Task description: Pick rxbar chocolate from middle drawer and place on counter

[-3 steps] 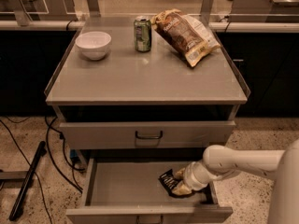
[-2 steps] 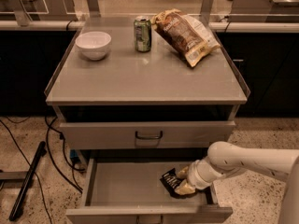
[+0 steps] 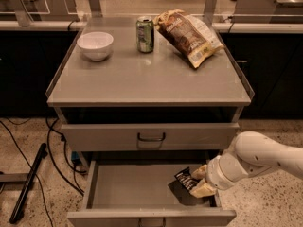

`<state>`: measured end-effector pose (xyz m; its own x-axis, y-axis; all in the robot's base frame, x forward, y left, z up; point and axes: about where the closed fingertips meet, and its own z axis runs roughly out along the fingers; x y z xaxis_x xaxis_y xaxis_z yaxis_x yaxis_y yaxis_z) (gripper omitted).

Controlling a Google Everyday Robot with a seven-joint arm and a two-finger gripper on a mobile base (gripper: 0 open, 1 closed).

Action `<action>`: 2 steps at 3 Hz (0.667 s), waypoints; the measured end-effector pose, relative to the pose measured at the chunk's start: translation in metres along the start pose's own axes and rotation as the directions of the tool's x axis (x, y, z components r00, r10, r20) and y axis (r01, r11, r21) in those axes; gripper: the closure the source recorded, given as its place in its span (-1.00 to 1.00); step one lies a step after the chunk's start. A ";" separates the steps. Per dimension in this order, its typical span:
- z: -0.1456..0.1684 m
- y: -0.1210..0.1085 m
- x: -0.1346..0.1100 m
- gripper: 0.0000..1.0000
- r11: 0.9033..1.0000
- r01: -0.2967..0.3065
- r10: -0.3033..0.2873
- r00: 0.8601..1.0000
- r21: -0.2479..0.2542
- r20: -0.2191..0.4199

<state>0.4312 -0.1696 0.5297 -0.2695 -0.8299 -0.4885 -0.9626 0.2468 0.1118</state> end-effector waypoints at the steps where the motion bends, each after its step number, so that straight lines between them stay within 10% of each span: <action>1: -0.054 0.006 -0.032 1.00 0.995 0.072 -0.075 0.997 0.071 0.032; 2: -0.109 -0.001 -0.080 1.00 0.966 0.181 -0.197 0.978 0.187 0.071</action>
Offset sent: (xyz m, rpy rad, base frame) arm 0.0473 0.0253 0.2371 0.0695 -0.5037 0.1110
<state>0.4506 -0.1580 0.6636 -0.0723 -0.8244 -0.5614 -0.9731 0.1818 -0.1417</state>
